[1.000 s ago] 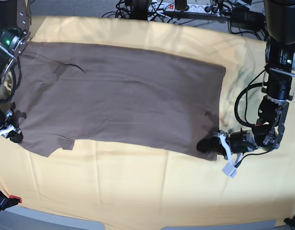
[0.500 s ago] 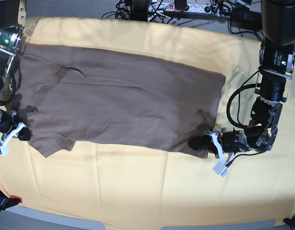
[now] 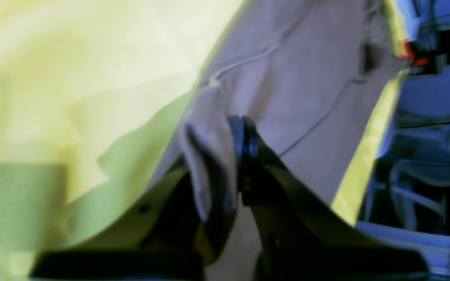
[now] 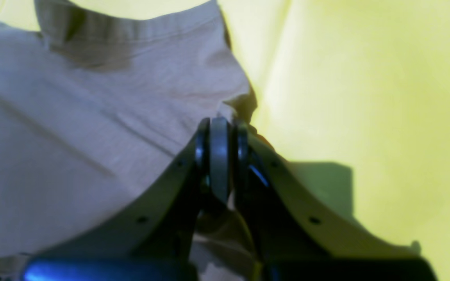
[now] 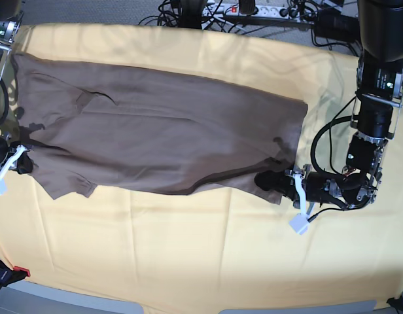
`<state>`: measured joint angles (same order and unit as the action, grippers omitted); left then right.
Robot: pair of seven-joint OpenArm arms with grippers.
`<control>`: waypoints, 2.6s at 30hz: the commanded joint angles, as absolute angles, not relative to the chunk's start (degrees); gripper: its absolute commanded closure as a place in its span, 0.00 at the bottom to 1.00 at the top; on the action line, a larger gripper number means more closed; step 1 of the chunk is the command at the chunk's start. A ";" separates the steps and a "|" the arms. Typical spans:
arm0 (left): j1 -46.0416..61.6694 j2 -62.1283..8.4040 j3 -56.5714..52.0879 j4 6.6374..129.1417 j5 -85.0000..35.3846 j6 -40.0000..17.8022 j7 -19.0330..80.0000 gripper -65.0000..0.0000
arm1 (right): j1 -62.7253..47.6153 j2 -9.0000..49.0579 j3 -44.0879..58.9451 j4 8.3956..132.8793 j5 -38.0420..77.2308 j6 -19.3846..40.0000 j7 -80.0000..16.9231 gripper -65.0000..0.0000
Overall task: Fold the T-shirt properly
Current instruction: 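Lift the hem and fold it over toward the shoulder edge, then tuck the sleeve end under with the right gripper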
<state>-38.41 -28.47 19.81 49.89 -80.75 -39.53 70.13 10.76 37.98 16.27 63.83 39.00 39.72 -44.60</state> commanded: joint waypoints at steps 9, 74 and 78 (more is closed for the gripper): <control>-40.32 -33.71 19.31 51.55 -85.00 -40.00 74.02 1.00 | 10.66 40.93 16.75 64.88 40.66 40.00 -43.51 1.00; -22.63 -42.98 19.38 72.86 -85.00 -40.00 75.64 0.48 | 11.46 41.15 16.91 64.88 54.37 40.00 -51.99 0.26; -22.55 -42.98 19.38 72.86 -85.00 -40.00 75.64 0.48 | 11.44 36.71 16.91 64.88 42.96 40.00 -47.05 0.26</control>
